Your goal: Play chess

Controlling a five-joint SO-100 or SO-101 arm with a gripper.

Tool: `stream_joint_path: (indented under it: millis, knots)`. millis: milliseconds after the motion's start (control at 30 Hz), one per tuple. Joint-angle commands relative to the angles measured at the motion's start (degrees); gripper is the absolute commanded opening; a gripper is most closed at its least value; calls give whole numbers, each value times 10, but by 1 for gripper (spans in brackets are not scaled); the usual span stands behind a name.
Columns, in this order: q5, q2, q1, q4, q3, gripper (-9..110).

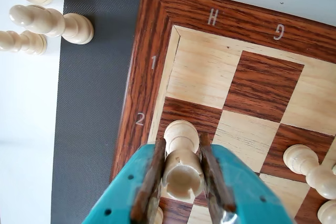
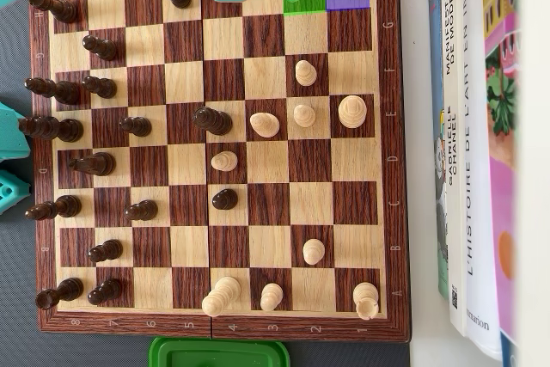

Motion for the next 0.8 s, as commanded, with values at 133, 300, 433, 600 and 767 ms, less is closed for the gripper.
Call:
stream_joint_path:
  millis: [133, 300, 433, 600, 767]
  knots:
    - [-1, 4, 4, -8, 4, 8]
    - [-1, 4, 5, -8, 7, 8]
    - [-1, 4, 4, -8, 7, 8]
    - [-1, -11, 3, -9, 4, 8]
    - [-1, -14, 2, -16, 4, 8]
